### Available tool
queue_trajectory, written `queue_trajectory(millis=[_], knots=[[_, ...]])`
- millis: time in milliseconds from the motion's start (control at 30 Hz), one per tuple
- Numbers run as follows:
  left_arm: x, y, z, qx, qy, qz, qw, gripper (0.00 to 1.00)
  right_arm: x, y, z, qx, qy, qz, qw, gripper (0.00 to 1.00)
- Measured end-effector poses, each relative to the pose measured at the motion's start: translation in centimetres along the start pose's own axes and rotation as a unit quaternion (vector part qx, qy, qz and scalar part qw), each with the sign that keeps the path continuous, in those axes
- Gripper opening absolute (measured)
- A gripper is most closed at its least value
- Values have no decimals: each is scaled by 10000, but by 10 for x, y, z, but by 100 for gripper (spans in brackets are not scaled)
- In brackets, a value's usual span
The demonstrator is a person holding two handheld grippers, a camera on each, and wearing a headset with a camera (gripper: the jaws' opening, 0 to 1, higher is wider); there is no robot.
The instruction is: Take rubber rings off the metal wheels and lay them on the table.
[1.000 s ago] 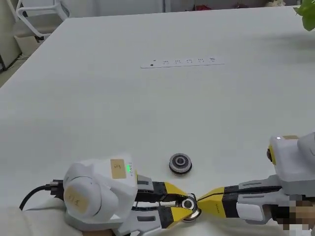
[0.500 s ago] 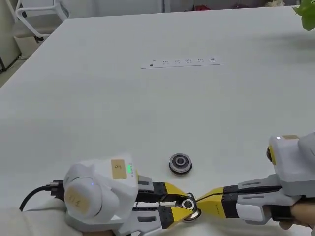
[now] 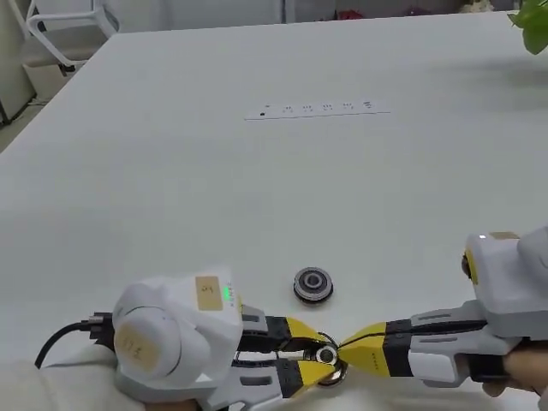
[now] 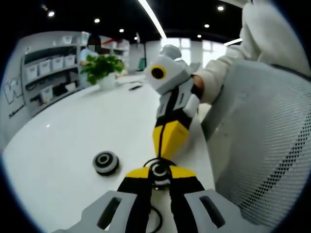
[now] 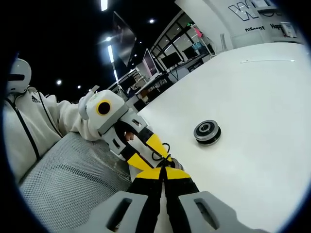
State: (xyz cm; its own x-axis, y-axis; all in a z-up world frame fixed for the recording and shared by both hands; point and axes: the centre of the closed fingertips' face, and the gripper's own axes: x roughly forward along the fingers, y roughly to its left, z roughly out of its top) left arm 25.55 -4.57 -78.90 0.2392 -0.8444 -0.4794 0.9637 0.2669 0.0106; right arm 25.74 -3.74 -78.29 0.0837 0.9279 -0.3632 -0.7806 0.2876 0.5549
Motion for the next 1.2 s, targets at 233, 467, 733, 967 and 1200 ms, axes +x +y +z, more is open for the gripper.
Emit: queue_trajectory(millis=[233, 467, 733, 967, 1200], knots=[[-3, 0, -2, 224, 266, -130, 9993, 14, -2, -3, -1, 42, 10, -66, 10000, 0], [-15, 0, 15, 1, 203, -199, 9996, 24, -6, 0, 3, 4, -7, -117, 9999, 0], [-41, 3, 38, -87, 32, -140, 9999, 44, -14, 4, 10, 8, -79, -194, 9998, 0], [-70, 11, 49, -109, 85, 117, 9998, 59, -29, 8, 21, 66, -235, -348, 9991, 0], [-105, 15, 57, -25, 9, 331, 9994, 63, -41, 20, 32, -19, -314, -515, 9982, 0]])
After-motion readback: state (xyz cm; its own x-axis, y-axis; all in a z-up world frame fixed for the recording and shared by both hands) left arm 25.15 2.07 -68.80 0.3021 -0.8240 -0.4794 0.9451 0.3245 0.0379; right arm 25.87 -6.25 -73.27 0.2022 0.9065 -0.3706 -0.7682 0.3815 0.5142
